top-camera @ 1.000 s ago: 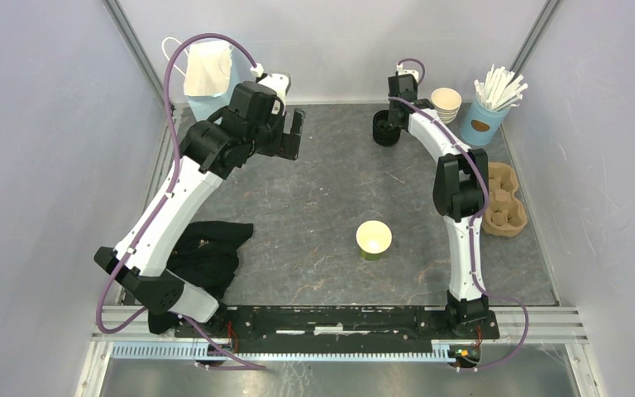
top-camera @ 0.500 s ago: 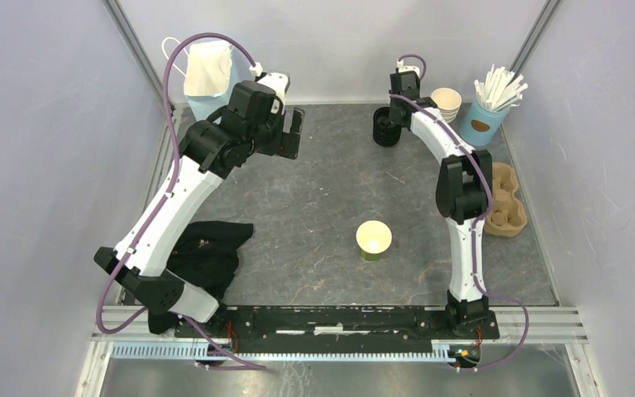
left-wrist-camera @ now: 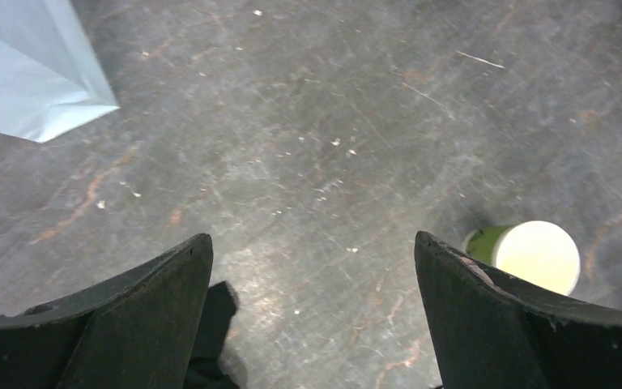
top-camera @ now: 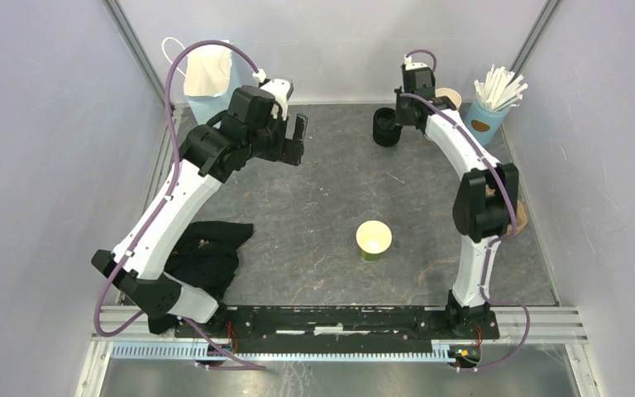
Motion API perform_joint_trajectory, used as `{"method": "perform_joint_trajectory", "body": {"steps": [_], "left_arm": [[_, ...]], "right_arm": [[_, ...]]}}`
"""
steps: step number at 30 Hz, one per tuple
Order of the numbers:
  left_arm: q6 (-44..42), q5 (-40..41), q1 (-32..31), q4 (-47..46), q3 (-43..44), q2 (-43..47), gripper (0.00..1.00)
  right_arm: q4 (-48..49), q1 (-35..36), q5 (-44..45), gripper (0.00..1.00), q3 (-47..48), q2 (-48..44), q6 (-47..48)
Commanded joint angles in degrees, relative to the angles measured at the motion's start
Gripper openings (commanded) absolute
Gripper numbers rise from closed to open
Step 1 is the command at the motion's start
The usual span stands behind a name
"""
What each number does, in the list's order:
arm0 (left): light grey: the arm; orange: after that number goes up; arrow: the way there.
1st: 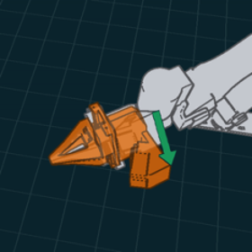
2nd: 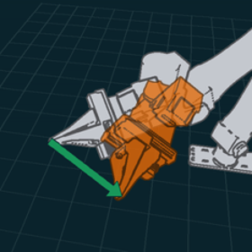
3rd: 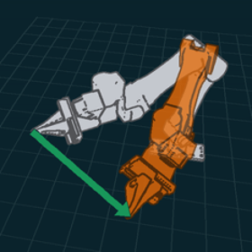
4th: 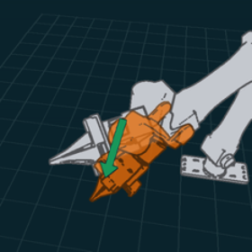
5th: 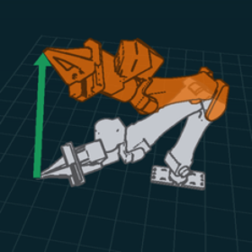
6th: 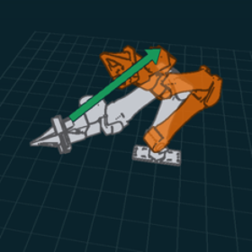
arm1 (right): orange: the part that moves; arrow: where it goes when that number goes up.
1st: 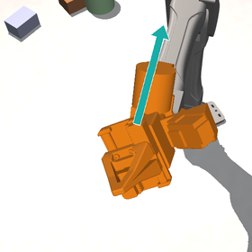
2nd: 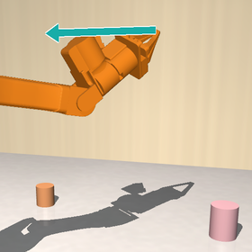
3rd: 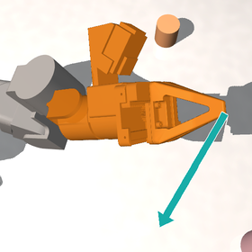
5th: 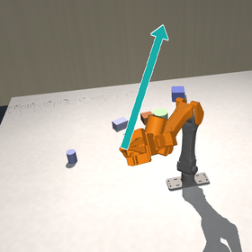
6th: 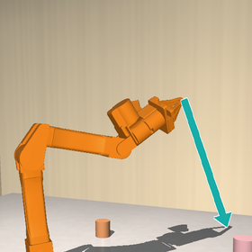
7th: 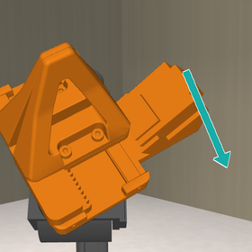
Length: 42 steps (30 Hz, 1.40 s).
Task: Pack the takeout coffee
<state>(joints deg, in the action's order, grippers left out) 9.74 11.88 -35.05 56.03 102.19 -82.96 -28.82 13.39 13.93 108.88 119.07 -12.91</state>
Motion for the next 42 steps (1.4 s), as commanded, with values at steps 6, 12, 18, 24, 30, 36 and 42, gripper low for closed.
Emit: {"method": "perform_joint_trajectory", "body": {"steps": [6,12,18,24,30,36,42], "left_arm": [[12.24,-11.55,2.67,-3.19,4.95,-4.62,1.0],[24.7,-26.89,5.47,-0.73,14.53,-16.88,0.96],[37.34,-31.78,2.53,-3.9,9.32,-17.24,0.89],[40.03,-23.31,-3.18,-3.7,3.17,-14.98,0.84],[41.26,-15.15,-9.9,0.38,5.96,-17.44,0.72],[42.24,-12.12,-12.76,0.77,6.61,-18.58,0.6],[41.5,-9.02,-13.29,4.12,9.43,-20.54,0.47]], "right_arm": [[-4.34,5.36,-10.94,0.1,-20.63,-24.12,7.56],[-9.92,13.74,-9.25,0.1,-23.73,-31.89,14.13],[-11.88,15.32,-13.78,0.09,-25.63,-36.92,11.54],[-6.83,15.65,-17.97,0.08,-34.41,-43.2,9.22],[-9.91,15.79,-17.26,0.06,-33.7,-43.43,11.01],[-10.04,15.81,-17.68,0.06,-33.65,-44.09,11.08],[-10.36,16.12,-17.54,0.06,-33.55,-44.41,11.06]]}}
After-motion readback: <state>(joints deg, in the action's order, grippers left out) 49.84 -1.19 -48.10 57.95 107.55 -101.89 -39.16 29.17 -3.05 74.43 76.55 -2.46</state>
